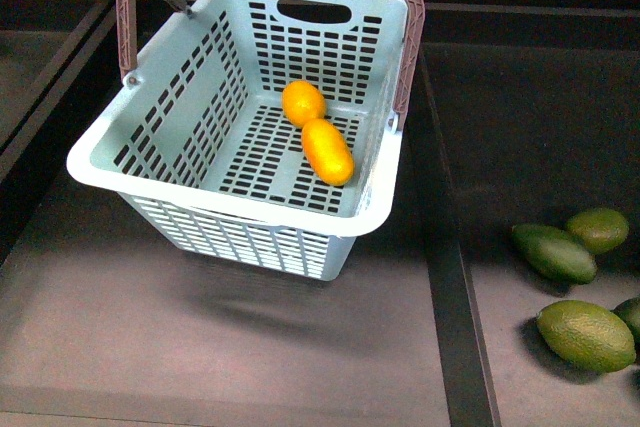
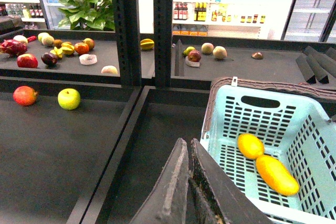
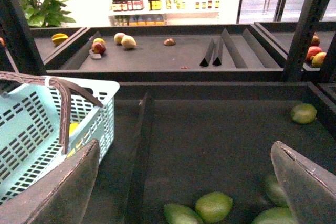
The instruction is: Pick lemon and mango into basket
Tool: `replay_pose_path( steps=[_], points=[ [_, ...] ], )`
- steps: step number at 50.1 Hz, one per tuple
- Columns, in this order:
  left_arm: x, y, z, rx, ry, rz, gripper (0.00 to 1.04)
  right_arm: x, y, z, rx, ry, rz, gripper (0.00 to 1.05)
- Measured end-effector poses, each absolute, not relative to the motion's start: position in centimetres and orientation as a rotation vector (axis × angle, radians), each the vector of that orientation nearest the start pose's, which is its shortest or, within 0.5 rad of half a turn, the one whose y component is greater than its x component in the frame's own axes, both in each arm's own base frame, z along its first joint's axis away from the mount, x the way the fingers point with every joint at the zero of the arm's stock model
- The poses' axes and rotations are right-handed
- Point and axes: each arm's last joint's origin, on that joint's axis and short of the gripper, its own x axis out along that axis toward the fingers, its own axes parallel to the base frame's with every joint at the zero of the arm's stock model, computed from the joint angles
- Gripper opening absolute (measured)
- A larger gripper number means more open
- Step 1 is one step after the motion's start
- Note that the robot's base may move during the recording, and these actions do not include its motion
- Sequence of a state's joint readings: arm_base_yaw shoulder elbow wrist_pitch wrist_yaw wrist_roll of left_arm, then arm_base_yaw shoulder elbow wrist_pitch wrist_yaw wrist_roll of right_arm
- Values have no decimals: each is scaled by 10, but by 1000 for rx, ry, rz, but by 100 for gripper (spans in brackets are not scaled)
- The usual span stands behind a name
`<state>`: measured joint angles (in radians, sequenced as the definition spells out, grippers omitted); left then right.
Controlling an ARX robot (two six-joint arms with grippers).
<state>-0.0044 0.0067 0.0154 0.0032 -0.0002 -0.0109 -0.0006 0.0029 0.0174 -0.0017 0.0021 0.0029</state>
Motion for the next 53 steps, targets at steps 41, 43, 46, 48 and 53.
replay_pose_path(
  steps=[41, 43, 46, 48, 53],
  points=[
    [97, 0, 169, -11, -12, -4, 40, 97, 0, 169, 3, -13, -2, 96],
    [97, 0, 169, -11, -12, -4, 49, 97, 0, 169, 3, -13, -2, 96],
    [97, 0, 169, -11, -12, -4, 63, 97, 0, 169, 3, -13, -2, 96],
    [97, 0, 169, -11, -12, -4, 70, 97, 0, 169, 3, -13, -2, 96],
    [97, 0, 169, -11, -12, -4, 89, 97, 0, 169, 3, -13, -2, 96]
  ],
)
